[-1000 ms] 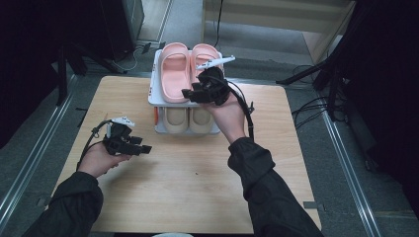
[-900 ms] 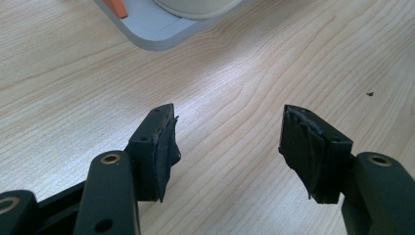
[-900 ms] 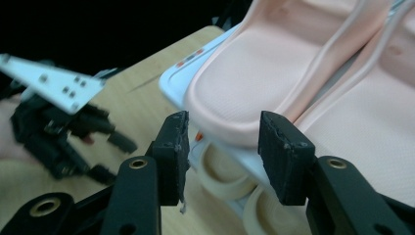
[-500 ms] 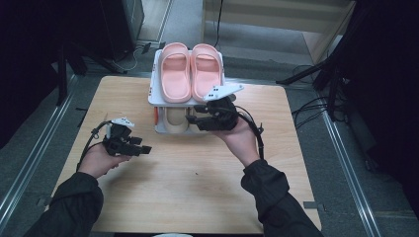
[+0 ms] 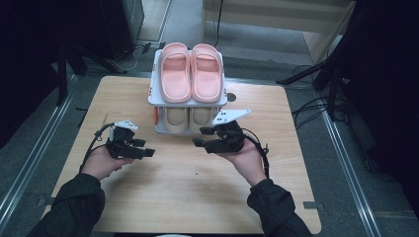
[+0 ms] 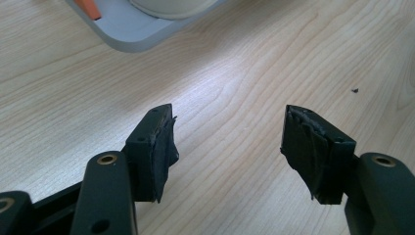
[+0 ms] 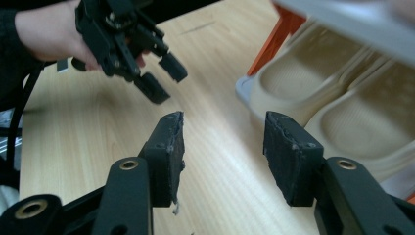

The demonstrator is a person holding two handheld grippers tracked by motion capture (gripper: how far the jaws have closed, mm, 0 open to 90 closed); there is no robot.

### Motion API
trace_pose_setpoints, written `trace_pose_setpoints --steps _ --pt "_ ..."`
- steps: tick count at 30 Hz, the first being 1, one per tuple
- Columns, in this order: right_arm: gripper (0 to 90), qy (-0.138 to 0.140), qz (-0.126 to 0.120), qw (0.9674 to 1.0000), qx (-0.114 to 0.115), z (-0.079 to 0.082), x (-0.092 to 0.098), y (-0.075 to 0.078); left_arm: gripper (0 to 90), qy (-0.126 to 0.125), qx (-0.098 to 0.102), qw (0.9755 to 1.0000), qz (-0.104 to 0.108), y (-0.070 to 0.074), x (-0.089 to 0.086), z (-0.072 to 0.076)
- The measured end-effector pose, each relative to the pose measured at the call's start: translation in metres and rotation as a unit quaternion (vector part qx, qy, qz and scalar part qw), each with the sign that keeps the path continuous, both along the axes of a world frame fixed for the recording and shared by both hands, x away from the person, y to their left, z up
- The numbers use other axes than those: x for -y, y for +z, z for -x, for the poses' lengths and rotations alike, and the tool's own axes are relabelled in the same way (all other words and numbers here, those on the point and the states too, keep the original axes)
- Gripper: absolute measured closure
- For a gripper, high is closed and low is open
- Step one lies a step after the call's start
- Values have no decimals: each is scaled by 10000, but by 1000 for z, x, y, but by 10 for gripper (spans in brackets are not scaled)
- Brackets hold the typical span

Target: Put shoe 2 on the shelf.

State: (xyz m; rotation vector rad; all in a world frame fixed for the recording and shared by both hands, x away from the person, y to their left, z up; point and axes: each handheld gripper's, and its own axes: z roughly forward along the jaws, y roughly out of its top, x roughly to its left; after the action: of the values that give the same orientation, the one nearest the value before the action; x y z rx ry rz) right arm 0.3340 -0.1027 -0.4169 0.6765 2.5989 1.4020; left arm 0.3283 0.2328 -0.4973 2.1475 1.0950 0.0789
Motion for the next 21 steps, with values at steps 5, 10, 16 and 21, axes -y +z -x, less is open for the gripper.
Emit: trace_pose_setpoints --steps 5,10,16,21 --pt "492 31 88 9998 -156 7 4 -18 363 -57 23 10000 41 0 4 4" --pt "500 -11 19 9994 -352 11 9 -33 362 -97 8 9999 48 -1 7 6" --pt "498 -37 177 9990 -406 16 12 -48 362 -143 40 9999 58 -2 11 12" --pt "498 2 245 9988 -431 19 16 -55 362 -188 88 9998 65 -1 11 18"
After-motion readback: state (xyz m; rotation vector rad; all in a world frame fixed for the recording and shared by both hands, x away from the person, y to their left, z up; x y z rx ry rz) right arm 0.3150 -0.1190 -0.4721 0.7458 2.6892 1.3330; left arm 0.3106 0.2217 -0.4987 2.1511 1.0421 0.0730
